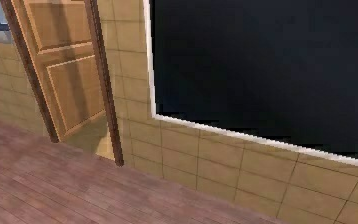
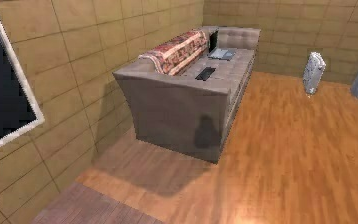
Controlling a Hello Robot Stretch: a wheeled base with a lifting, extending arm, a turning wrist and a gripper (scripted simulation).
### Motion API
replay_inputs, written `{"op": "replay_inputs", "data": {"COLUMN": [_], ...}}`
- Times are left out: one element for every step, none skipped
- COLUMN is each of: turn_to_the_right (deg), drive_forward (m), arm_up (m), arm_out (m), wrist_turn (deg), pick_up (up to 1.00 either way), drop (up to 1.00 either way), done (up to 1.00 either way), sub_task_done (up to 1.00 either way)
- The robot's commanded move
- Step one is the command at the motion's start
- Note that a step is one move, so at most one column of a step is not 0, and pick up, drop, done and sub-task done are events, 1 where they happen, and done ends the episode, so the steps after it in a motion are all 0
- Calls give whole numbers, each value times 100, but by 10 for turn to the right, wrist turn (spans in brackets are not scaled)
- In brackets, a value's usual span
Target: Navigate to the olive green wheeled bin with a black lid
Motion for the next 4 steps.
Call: {"op": "replay_inputs", "data": {"turn_to_the_right": [0,-420,0,-60], "drive_forward": [15,0,100,0], "arm_up": [0,0,0,0], "arm_out": [0,0,0,0], "wrist_turn": [0,0,0,0], "pick_up": [0,0,0,0], "drop": [0,0,0,0], "done": [0,0,0,0], "sub_task_done": [0,0,0,0]}}
